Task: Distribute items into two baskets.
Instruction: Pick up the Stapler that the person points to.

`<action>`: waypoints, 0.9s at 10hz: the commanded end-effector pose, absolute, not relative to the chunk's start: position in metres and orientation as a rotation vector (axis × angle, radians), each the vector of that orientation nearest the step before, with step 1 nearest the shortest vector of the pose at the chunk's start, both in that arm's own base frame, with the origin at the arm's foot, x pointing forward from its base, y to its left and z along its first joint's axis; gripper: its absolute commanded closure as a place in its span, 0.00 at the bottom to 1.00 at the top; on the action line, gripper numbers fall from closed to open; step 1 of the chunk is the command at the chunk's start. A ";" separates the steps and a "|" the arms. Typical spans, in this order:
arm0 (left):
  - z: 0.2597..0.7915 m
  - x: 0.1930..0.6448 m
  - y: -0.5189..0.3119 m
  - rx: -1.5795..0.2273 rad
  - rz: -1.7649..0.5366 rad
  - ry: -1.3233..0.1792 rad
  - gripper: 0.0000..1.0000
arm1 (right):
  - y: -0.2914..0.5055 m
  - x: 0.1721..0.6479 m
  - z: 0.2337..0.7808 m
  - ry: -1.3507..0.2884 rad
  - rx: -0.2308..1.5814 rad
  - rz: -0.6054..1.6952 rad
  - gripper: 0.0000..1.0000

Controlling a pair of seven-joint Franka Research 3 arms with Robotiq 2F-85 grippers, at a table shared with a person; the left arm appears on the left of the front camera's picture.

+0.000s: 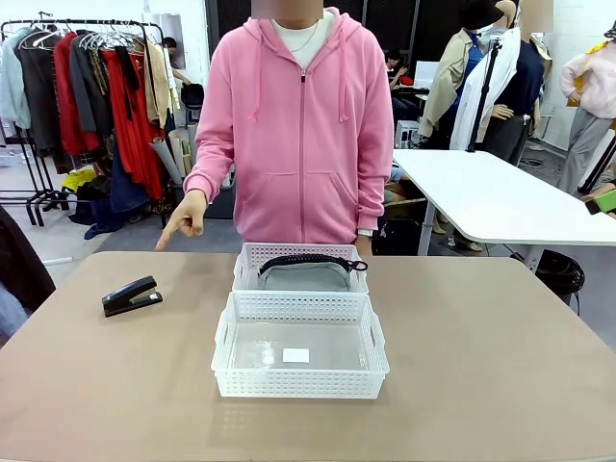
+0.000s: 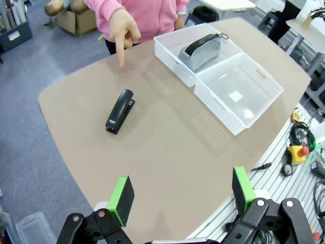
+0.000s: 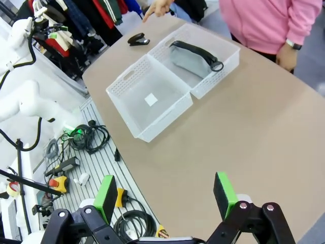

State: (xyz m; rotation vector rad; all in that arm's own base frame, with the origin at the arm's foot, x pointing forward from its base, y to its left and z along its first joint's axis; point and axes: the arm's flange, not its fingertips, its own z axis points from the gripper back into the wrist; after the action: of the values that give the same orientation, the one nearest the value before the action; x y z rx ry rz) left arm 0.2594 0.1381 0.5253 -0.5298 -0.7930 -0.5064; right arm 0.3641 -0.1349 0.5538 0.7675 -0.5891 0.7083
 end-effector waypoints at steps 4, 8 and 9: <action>0.543 0.353 0.136 -0.425 -0.463 -0.725 0.00 | -0.133 0.363 0.552 -0.623 0.787 0.721 0.00; 0.543 0.436 0.118 -0.393 -0.531 -0.666 0.00 | -0.133 0.363 0.552 -0.623 0.787 0.721 0.00; 0.541 0.454 0.110 -0.369 -0.546 -0.661 0.00 | -0.133 0.363 0.552 -0.623 0.787 0.721 0.00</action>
State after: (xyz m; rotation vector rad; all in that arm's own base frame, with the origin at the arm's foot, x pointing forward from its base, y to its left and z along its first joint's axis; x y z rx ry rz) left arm 0.4375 0.1083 0.5391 -0.3794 -0.6448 -0.5234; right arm 0.3631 -0.1349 0.5533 0.7699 -0.5874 0.7069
